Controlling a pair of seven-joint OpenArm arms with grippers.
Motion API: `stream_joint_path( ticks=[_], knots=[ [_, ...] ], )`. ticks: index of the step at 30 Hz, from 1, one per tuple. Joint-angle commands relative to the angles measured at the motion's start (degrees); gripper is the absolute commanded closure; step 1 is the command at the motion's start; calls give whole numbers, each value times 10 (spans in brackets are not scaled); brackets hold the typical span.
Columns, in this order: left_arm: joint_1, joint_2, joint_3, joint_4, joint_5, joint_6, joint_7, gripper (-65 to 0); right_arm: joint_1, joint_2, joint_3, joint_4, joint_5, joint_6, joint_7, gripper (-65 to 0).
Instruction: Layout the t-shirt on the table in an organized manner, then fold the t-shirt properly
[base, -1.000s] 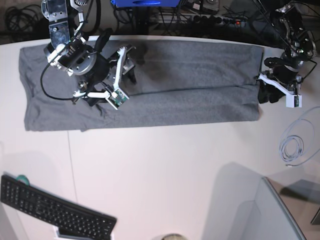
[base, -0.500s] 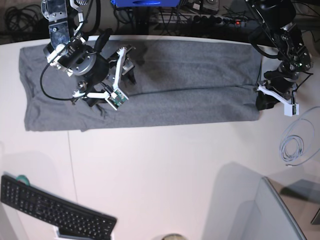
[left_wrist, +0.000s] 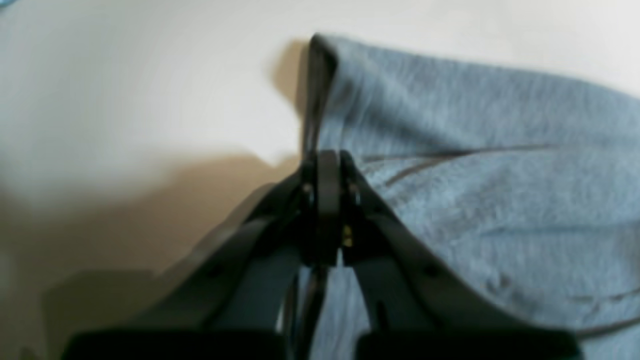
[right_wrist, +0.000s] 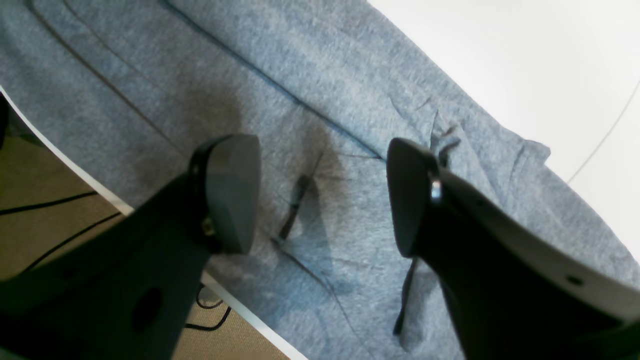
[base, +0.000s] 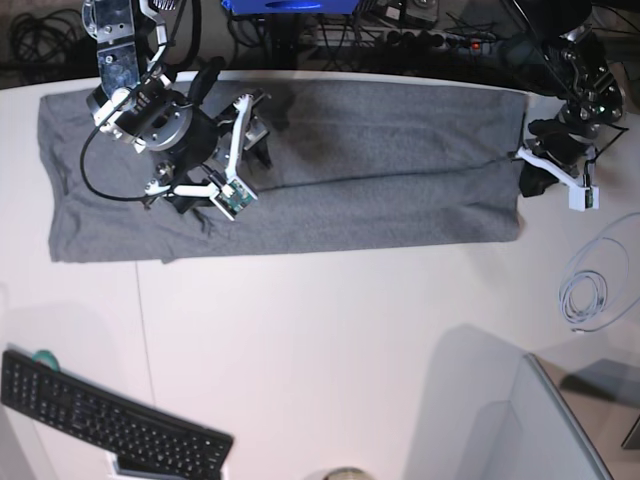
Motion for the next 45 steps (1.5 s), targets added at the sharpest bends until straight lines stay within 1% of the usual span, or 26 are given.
stream_joint_path(
  ticks=[1,14,18,21,24,26,28,29,30,33,37,39,41,43,45],
  knots=[
    [4,-8,-3,19,-9,-5,-11,0,2,0,-2,9,6,-3,12,-375],
    [80,-5,-2,86,-10,-5,-11,0,2,-4,-6,9,6,-3,12,-375],
    [76,-5,-3,97,-10,-5,-11,0,2,-4,-6,9,6,-3,12,-375],
    [48,-5,-3,94,-10,-5,-6,0,1,-4,-6,9,6,-3,12,-375],
    [37,-5,-3,92,-10,-5,-6,-3,-2,-4,-6,9,6,-3,12,-375],
    [23,-5,-3,90,-10,-5,-6,-181,-7,-4,-6,9,6,-3,12,-375],
    [12,-5,-3,73,-10,-5,-6,-303,-7,-4,-6,9,6,-3,12,-375],
    [4,-5,-3,62,-7,-5,-6,-337,-8,-4,-6,9,6,-3,12,-375],
    [-4,-5,-3,50,-6,-5,-6,-346,-9,-4,-6,9,6,-3,12,-375],
    [-21,-7,-3,12,-6,-5,-8,-306,-9,-4,-6,9,6,-3,12,-375],
    [-37,-7,3,-23,-6,-5,-10,-234,-8,-4,-6,9,6,-3,12,-375],
    [-37,-8,38,-30,-6,-5,-10,-174,-8,-4,-6,9,6,-3,12,-375],
    [-36,-10,62,-34,-6,-5,-11,-99,-7,-4,-6,9,6,-3,12,-375],
    [-35,-12,73,-34,-6,-5,-11,-12,-7,-4,-6,9,6,-3,12,-375],
    [-30,-11,73,-27,-7,-5,-11,0,-7,-4,-6,9,6,-3,12,-375]
  ],
)
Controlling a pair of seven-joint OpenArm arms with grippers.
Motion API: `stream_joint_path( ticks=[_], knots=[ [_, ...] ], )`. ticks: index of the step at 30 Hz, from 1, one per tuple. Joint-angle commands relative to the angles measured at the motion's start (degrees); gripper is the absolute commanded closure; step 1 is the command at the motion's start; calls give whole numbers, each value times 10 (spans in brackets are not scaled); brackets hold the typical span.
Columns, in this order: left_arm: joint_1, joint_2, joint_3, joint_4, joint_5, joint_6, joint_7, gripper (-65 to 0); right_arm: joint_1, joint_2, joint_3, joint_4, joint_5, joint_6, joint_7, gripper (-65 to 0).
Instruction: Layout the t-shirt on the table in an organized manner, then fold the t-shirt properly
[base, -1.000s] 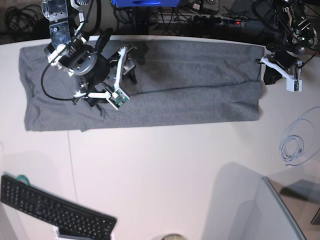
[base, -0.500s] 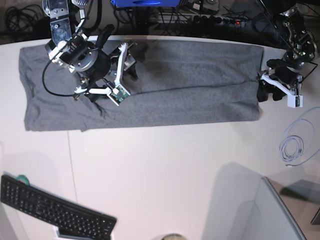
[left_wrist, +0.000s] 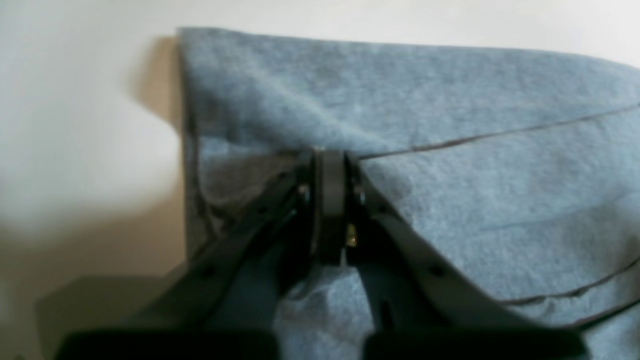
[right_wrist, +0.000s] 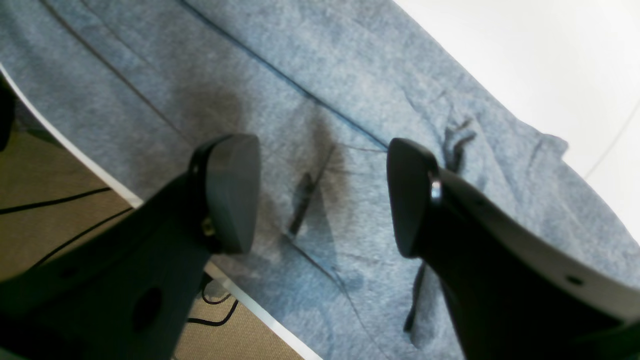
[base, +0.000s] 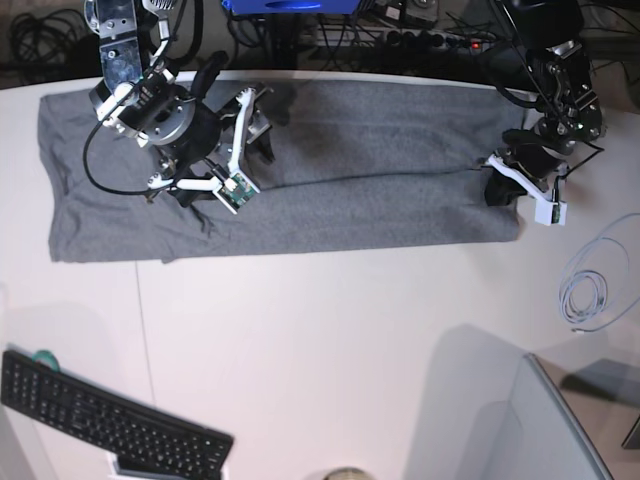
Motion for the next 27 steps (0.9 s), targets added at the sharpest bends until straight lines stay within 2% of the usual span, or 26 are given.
stream_joint_path(
  ticks=[1,10,19,27],
  knots=[
    [-1,-10,-4,17,-7,-3,-10,0,2,-2,-1,9,7,-3,12,-375],
    [54,-10,-1,89,-6,-3,-8,0,5,-2,-1,9,7,-3,12,-375],
    [92,-11,-1,113,-6,-3,-9,0,14,-2,-1,0,7,-3,12,-375],
    [99,-11,-1,139,-5,-3,-9,0,26,-3,-2,-16,7,-3,12,-375]
  ],
)
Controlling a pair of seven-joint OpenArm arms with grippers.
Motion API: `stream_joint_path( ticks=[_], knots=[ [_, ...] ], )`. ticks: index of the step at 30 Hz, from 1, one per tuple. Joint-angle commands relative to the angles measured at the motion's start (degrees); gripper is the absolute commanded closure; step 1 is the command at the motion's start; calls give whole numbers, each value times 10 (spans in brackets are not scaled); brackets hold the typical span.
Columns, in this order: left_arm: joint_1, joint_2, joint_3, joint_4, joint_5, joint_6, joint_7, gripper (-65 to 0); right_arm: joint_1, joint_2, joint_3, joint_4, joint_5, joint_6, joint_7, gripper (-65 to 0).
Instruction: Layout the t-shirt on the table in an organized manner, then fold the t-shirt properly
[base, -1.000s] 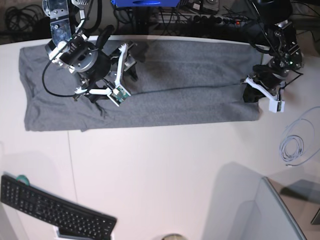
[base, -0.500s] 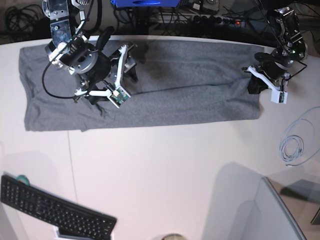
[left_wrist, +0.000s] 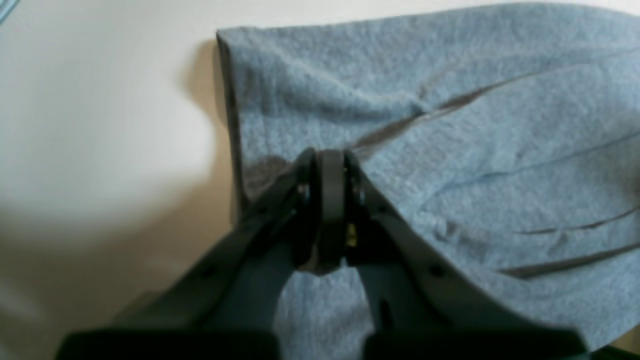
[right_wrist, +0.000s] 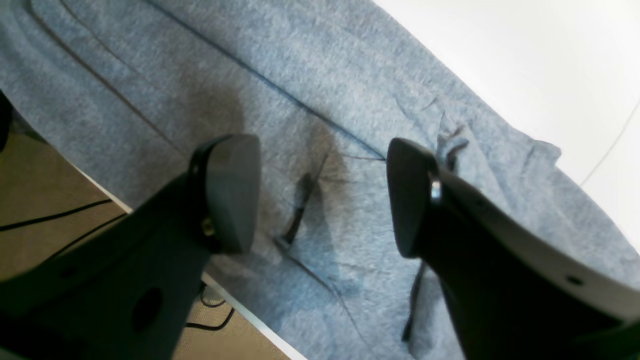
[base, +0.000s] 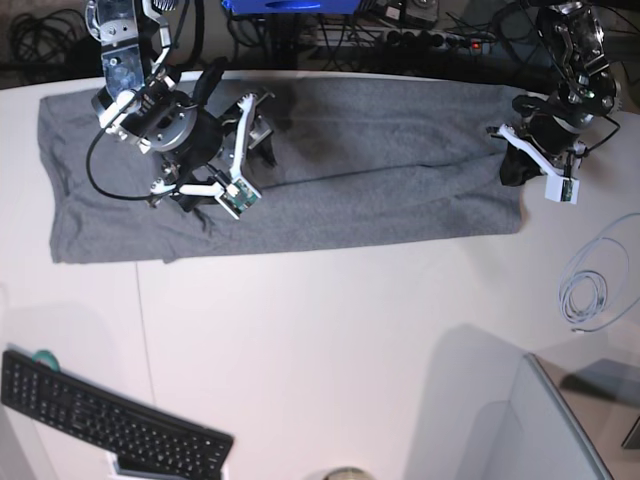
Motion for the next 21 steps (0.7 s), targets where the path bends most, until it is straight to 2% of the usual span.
stream_joint_path(
  ticks=[1,8,15,19,21],
  knots=[
    [1,-7,-3,9,-5,-5,-10,0,14,-2,-2,-7,5,-3,11,-375],
    [7,-7,-3,9,-5,-5,-8,0,62,-2,7,-88,5,-3,11,-375],
    [19,-7,-3,6,-5,-5,-8,0,117,-37,70,-156,4,-3,11,-375],
    [19,-8,-3,3,1,-5,-8,0,147,-36,84,-200,4,-3,11,-375],
    [18,-6,-3,3,24,-5,-8,0,160,-34,84,-219,4,-3,13,-375]
  ],
)
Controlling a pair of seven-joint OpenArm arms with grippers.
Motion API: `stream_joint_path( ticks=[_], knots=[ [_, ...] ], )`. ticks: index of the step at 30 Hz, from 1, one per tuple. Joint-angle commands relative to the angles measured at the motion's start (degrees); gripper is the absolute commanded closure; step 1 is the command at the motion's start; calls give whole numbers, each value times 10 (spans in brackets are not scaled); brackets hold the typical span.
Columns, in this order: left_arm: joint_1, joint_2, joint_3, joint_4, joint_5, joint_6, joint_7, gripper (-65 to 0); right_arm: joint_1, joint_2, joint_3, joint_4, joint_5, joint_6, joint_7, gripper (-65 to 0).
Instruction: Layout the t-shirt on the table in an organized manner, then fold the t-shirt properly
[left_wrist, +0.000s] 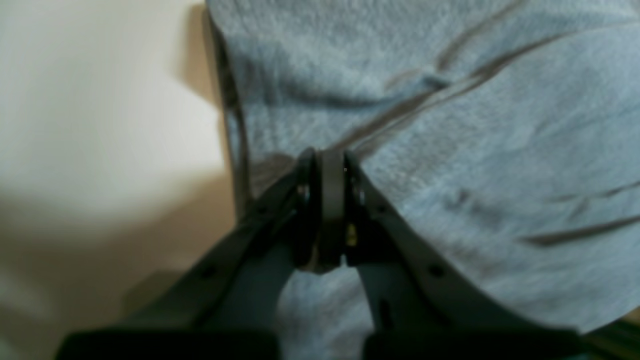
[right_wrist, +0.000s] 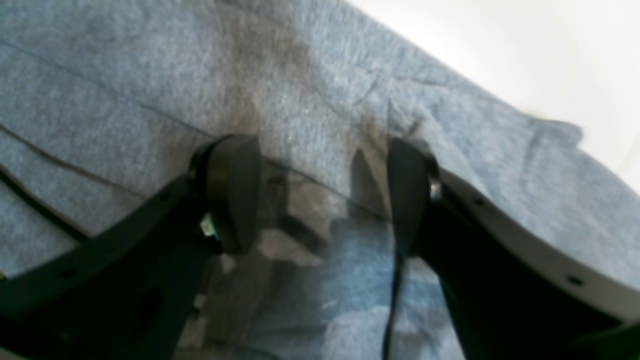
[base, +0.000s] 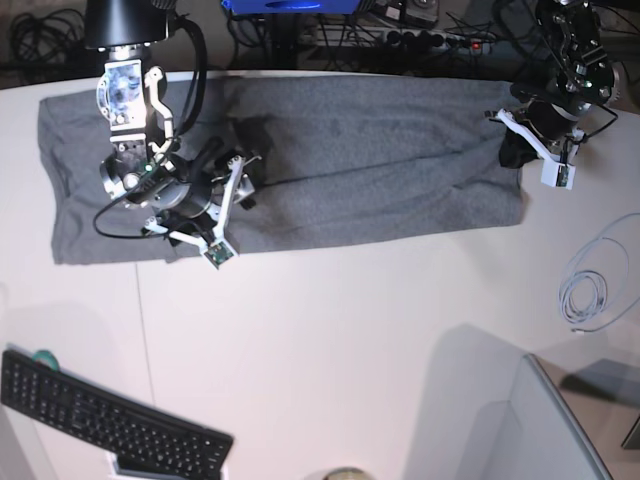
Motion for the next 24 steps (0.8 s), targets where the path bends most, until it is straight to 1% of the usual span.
stream_joint_path(
  ticks=[1,3,5,8,14,22,24],
  knots=[
    [-2,-5,-3,7,3,-5,-11,0,15,-1,0,1,7,-1,13,-375],
    [-2,-4,-3,7,19,-5,-11,0,22,-2,13,-12,7,-1,13,-375],
    [-2,-4,-3,7,23,-5,-11,0,30,-3,32,-24,7,-1,13,-375],
    [-1,-4,-3,-6,25,-5,-10,0,33,-3,41,-31,7,-1,14,-375],
    [1,-6,-4,-26,25,-5,-10,0,37,1,41,-38,6,-1,14,-375],
    [18,-6,-7,7,25,-5,-10,0,37,1,41,-37,6,-1,13,-375],
    [22,-6,-7,11,25,-5,-10,-56,36,1,41,-34,6,-1,13,-375]
  ],
)
